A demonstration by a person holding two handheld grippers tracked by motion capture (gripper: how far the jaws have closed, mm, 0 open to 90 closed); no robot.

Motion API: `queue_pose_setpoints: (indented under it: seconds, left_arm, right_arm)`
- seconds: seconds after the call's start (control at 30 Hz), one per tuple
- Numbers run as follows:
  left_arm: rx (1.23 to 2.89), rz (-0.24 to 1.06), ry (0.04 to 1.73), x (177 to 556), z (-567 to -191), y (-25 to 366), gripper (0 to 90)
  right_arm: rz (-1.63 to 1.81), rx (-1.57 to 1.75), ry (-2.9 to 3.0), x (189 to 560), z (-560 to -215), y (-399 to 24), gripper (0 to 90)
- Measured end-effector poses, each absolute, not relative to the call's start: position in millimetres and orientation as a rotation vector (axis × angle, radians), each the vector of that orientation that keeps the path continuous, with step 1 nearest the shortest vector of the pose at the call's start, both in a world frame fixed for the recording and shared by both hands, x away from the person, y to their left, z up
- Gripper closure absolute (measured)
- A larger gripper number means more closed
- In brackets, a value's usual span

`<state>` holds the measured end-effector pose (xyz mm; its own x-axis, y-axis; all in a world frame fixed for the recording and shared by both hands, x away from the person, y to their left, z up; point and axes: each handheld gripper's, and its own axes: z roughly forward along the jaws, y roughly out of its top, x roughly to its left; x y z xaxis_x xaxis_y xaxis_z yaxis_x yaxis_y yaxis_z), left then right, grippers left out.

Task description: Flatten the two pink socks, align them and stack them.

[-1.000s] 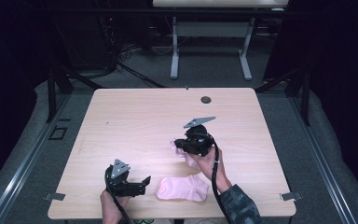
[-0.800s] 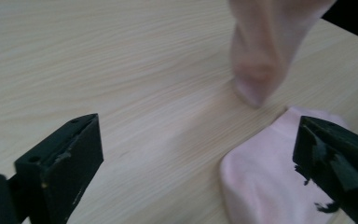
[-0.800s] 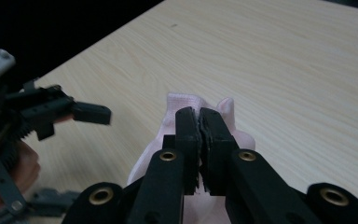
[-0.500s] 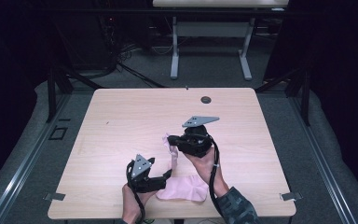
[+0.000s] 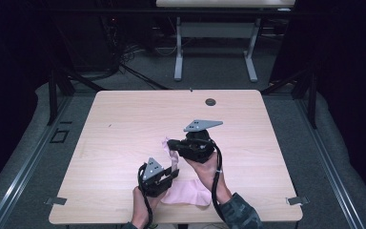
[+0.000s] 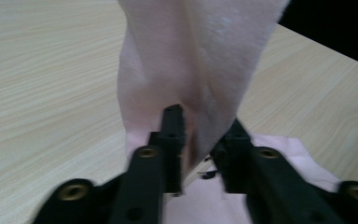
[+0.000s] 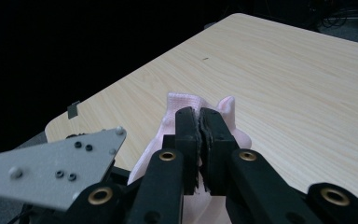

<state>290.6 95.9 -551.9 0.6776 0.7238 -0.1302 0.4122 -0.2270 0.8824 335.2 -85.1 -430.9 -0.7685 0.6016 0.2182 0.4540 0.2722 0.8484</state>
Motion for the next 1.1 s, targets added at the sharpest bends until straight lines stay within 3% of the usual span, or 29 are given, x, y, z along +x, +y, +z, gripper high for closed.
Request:
queue_pose_setpoints:
  seconds: [0.07, 0.3, 0.77, 0.9, 1.1]
  left_arm:
    - [1.873, 0.394, 0.894, 292.0, -550.5, 97.5, 88.3]
    - [2.001, 0.503, 0.877, 282.7, -535.5, 105.4, 88.8]
    - [2.304, 0.605, 0.78, 253.5, -519.3, 97.0, 88.8]
    - [2.332, 0.602, 0.81, 254.7, -530.2, 94.5, 88.8]
    - [2.345, 0.614, 0.846, 256.4, -534.0, 94.3, 88.7]
  right_arm:
    - [1.514, 1.0, 2.382, 333.3, -431.5, -89.6, 86.3]
    - [1.564, 1.073, 2.336, 321.3, -444.8, -119.9, 86.3]
    - [1.55, 1.144, 2.391, 299.4, -484.8, -148.4, 89.4]
    - [1.409, 1.207, 2.44, 299.8, -510.6, -149.1, 80.3]
    - [1.359, 1.218, 2.537, 301.0, -542.8, -145.3, 48.9]
